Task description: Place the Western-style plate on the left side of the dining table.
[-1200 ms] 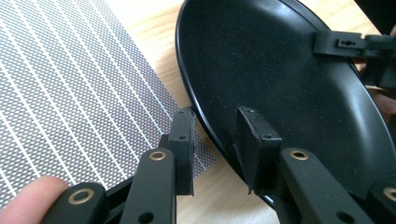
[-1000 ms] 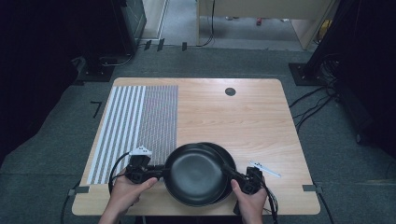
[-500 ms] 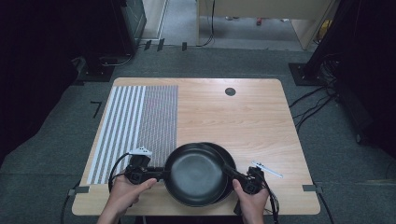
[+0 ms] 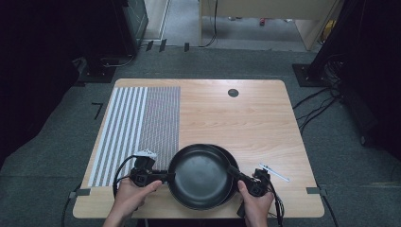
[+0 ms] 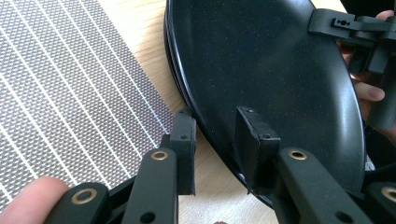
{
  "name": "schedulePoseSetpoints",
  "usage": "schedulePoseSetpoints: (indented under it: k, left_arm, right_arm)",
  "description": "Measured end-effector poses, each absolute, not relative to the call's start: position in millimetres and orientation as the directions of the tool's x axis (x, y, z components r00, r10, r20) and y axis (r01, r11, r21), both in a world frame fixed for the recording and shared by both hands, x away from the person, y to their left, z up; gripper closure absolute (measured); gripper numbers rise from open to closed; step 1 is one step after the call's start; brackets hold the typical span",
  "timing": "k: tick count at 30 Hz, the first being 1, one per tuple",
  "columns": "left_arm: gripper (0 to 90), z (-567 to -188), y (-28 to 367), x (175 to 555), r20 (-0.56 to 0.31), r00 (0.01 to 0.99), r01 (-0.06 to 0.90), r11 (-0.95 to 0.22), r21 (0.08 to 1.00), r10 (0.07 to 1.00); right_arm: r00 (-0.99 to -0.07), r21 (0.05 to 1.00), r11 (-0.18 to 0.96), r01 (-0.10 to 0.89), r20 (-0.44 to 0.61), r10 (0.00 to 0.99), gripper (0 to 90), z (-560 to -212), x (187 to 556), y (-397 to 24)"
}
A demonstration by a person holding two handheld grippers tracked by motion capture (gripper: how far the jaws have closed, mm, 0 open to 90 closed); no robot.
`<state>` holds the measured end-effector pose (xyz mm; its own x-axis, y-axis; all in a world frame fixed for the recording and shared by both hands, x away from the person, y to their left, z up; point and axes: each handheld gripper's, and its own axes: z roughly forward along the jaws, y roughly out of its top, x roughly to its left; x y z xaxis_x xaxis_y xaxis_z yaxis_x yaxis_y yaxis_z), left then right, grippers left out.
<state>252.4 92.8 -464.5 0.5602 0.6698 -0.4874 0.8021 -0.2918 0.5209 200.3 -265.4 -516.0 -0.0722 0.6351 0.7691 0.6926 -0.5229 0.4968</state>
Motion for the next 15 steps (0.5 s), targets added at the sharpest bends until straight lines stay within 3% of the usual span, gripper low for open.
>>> schedulePoseSetpoints:
  k: [15]
  left_arm:
    - [70.3, -460.3, 95.0, 251.6, -0.458, 0.561, 0.792, -0.286, 0.539, 0.689]
  right_arm:
    - [-0.068, 0.489, -0.494, 0.719, 0.757, 0.65, 85.7, -509.3, 206.1, -261.3]
